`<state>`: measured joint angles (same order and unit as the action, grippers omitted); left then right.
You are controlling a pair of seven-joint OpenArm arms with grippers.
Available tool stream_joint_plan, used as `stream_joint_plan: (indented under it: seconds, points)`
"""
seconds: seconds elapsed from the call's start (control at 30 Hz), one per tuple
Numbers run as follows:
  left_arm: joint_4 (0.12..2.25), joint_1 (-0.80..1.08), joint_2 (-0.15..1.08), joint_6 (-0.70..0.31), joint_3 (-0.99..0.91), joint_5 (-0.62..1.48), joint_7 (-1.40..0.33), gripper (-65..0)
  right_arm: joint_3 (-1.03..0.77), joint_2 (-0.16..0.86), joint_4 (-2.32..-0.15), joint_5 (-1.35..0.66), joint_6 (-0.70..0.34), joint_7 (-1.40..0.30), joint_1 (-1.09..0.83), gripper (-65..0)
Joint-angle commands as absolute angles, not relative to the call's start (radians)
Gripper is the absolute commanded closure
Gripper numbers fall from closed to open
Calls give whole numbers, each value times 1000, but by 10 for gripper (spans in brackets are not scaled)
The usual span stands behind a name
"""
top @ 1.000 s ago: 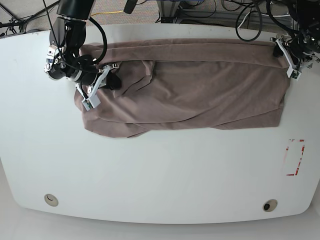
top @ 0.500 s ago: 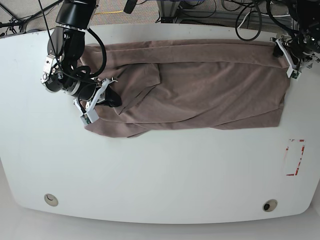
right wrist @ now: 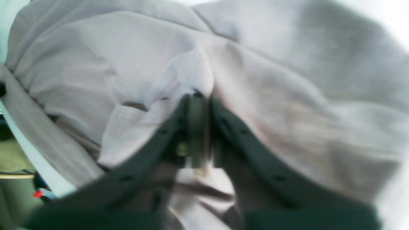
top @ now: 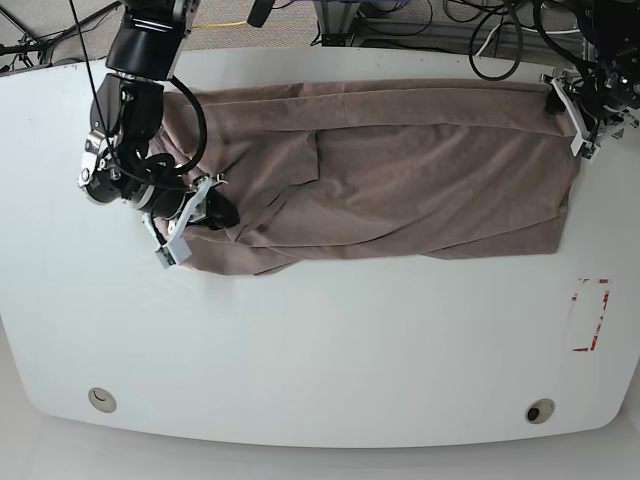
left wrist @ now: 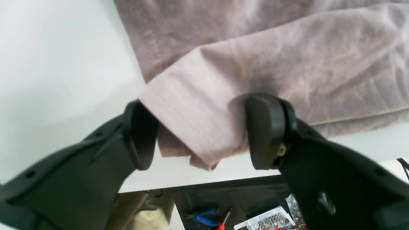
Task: Fold the T-shirt properly
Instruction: 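Pull the right gripper's grasped edge toward the shirt's hem side, then move the left gripper to the shirt corner beside it and grasp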
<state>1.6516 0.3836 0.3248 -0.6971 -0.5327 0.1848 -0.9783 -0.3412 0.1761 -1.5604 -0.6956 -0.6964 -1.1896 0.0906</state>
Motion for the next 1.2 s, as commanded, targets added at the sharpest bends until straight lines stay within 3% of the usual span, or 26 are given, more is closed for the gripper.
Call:
stream_joint_plan:
  seconds: [0.0,0.1,0.23,0.37,0.7,0.93,1.17]
  points:
    - [1641,380,321,-698,-524,128,-1033,-401,-351,223,-1580,-714,-698,-1170,114,-222]
    - [1639,340,321,-698,-529,128,-1035,-401,-372,259,-1577,-713,-698,-1167,130,-439]
    - [1639,331,321,-698,-532,128,-1035,-401,-418,283,-1570,-710,-698,-1145,143,-583]
    - [1641,305,321,-698,-532,130,-1035,-401,-435,318,-1483,-690,-698,-1129,203,-560]
    - [1641,274,320,-698,-533,130,-1035,-401,-433,338,-1148,-522,-698,-1023,383,-395]
    - [1641,274,320,-698,-533,130,-1035,-401,-429,303,-1000,-426,-698,-938,424,-374]
    - [1641,280,320,-698,-535,130,-1035,-401,-429,257,-983,-389,-698,-938,418,-357]
